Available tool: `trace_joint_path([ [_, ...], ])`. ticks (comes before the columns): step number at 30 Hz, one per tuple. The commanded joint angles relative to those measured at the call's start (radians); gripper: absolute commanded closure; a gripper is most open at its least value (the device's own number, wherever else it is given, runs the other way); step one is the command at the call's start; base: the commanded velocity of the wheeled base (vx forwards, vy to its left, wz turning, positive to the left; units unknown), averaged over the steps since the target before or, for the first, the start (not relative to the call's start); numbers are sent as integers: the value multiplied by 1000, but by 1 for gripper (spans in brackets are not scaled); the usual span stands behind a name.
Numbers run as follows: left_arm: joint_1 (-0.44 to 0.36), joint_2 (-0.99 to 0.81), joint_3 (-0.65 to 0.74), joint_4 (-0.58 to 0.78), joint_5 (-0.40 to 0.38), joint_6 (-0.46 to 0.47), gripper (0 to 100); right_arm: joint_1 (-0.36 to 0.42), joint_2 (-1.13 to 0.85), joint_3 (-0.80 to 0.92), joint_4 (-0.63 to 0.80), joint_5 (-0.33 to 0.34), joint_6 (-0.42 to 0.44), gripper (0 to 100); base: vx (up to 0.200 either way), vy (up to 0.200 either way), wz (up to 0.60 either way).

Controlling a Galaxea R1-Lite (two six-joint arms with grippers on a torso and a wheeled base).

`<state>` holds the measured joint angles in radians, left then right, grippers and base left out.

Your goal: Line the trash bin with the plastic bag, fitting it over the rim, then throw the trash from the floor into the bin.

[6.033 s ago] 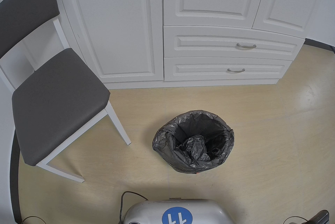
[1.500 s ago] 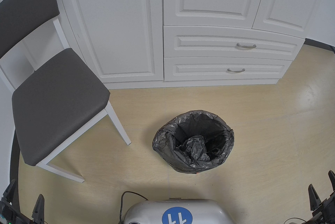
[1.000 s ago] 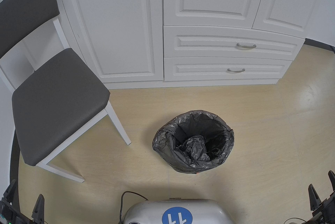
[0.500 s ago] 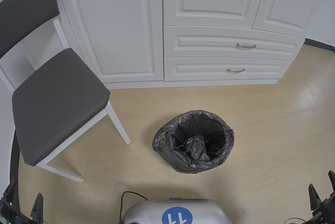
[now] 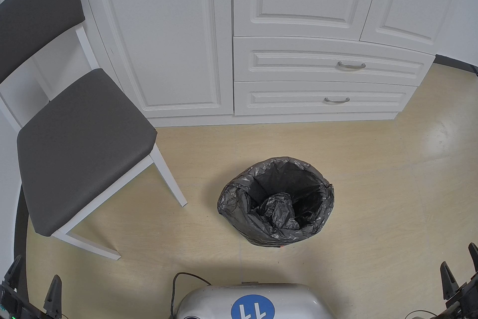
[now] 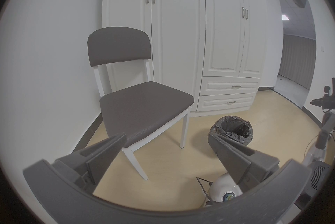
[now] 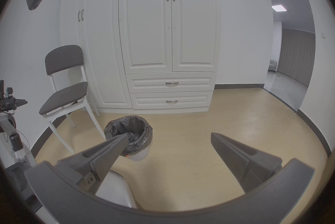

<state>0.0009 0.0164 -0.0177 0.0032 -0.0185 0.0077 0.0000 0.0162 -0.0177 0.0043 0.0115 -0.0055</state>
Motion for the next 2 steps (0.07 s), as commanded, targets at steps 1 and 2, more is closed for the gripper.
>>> trace_joint_path([
  [1,1,-15,16,0,0,0,0,0,-16,16,0,1,1,0,0,0,0],
  [2,1,-15,16,0,0,0,0,0,-16,16,0,1,1,0,0,0,0],
])
